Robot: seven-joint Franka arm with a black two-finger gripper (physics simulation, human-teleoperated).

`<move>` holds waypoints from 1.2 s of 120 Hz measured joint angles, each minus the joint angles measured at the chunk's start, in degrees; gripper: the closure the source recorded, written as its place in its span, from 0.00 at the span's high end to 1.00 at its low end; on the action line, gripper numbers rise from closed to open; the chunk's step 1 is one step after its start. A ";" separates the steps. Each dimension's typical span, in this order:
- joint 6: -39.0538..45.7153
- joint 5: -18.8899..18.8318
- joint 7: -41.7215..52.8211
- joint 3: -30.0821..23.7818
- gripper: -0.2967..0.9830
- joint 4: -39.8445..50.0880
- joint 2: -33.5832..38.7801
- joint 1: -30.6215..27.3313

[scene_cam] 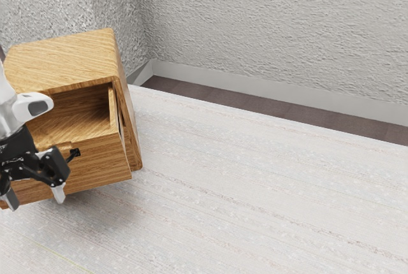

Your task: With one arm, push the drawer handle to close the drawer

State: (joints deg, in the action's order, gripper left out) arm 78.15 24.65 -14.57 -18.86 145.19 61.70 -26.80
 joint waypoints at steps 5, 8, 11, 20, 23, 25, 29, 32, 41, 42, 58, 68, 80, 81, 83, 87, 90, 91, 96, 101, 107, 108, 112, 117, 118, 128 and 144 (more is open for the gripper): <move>1.93 0.66 -0.43 0.39 0.75 3.16 0.16 1.23; 3.19 0.83 -0.67 0.62 0.75 4.86 0.51 2.11; 4.54 0.78 -0.90 0.77 0.75 6.13 0.74 2.84; 9.44 0.44 -1.51 0.95 0.75 8.71 1.05 4.48; 11.10 0.09 -1.71 0.97 0.75 9.19 1.06 4.67; 12.22 -0.12 -1.84 0.96 0.75 9.44 1.04 4.76; 14.28 -0.52 -2.11 0.94 0.75 9.76 0.94 4.83; 15.74 -0.75 -2.30 0.90 0.75 9.90 0.86 4.83; 19.19 -1.22 -2.82 0.69 0.73 10.13 0.68 4.55; 19.49 -1.27 -2.87 0.67 0.72 10.18 0.68 4.52; 22.68 -1.87 -3.55 0.57 0.44 10.84 0.72 4.58; 23.74 -2.74 -3.88 0.57 0.33 10.84 0.96 4.90; 24.78 -4.48 -4.21 0.72 0.25 10.72 0.61 4.76; 24.85 -4.60 -4.24 0.74 0.25 10.71 0.59 4.73; 24.99 -4.85 -4.29 0.77 0.24 10.69 0.53 4.66; 25.26 -5.42 -4.38 0.77 0.22 10.58 0.30 4.52; 25.45 -5.78 -4.46 0.76 0.21 10.50 0.11 4.43; 25.52 -5.89 -4.48 0.76 0.21 10.47 0.06 4.39; 26.01 -6.35 -4.60 0.75 0.20 10.39 -0.28 4.29; 26.48 -6.69 -4.71 0.75 0.19 10.33 -0.54 4.25; 27.15 -7.16 -4.83 0.71 0.18 10.28 -1.04 4.17; 27.26 -7.24 -4.85 0.70 0.18 10.27 -1.11 4.16; 27.74 -7.51 -4.93 0.68 0.17 10.24 -1.50 4.14; 28.41 -7.78 -5.02 0.67 0.17 10.16 -2.12 4.13; 28.56 -7.83 -5.03 0.67 0.17 10.08 -2.36 4.13; 29.98 -8.14 -5.20 0.66 0.16 9.44 -4.13 4.12; 31.52 -9.23 -5.44 0.75 0.15 8.72 -5.69 4.04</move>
State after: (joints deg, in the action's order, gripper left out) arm 109.67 15.42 -20.01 -18.11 153.91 56.01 -22.75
